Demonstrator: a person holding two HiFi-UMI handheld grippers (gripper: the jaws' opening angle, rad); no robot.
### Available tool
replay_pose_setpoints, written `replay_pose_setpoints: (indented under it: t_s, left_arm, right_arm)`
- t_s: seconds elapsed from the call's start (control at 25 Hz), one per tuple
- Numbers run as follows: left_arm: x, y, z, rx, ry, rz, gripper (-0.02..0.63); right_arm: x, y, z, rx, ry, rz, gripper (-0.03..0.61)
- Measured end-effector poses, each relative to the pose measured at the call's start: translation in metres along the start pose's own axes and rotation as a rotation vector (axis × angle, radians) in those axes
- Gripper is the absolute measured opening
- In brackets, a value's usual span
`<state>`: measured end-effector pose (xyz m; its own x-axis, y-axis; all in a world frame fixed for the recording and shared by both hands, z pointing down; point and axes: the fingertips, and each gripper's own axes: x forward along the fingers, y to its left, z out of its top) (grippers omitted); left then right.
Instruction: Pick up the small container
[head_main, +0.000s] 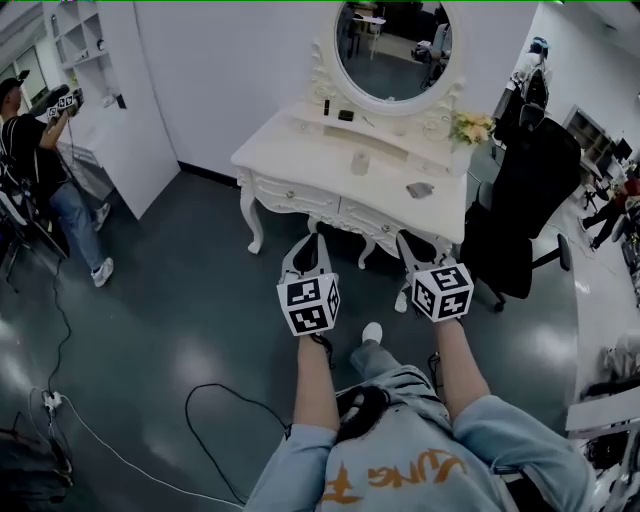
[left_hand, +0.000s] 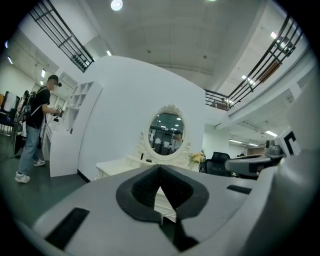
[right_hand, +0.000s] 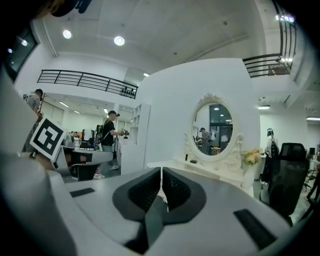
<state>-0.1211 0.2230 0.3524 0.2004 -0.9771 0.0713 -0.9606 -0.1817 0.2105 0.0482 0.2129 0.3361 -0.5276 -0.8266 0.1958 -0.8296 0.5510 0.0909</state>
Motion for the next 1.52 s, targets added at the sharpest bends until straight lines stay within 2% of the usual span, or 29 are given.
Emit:
replay_pose_setpoints:
  t_s: [0.28,0.44,0.56,0.72,0.88,1.12,1.28,1.52]
  left_arm:
    - [0.027,-0.003,0.02,0.046,-0.051,-0.008,0.021]
    - [0.054,-0.016,0.033,0.052,-0.137,-0.068,0.021]
    - [0.081,-0.016,0.034,0.084,-0.141,-0.067,0.021]
    - [0.122,-0.004,0.026,0.102,-0.11,-0.029,0.021]
    - [0.176,0.003,0.011,0.085,-0.075,-0.011,0.021]
    - [0.264,0.02,-0.037,0.019,0.005,0.012,0.021]
    - [0.325,0.033,-0.072,-0.024,0.096,0.032,0.021]
    - [0.392,0.035,-0.076,0.023,0.171,0.016,0.021]
  right_arm:
    - [0.014,-0.026,0.008,0.014,-0.021,-0.019,0.029]
    - [0.037,-0.061,-0.007,0.078,-0.012,-0.037,0.029]
    - [0.064,-0.083,-0.012,0.124,-0.026,-0.036,0.029]
    - [0.106,-0.1,-0.016,0.132,-0.026,0.001,0.029]
    - [0.149,-0.137,-0.022,0.133,-0.009,-0.001,0.029]
    - [0.228,-0.185,-0.056,0.122,0.069,0.013,0.029]
    - [0.283,-0.211,-0.079,0.129,0.132,0.048,0.029]
    - [0.348,-0.246,-0.084,0.212,0.13,0.066,0.029]
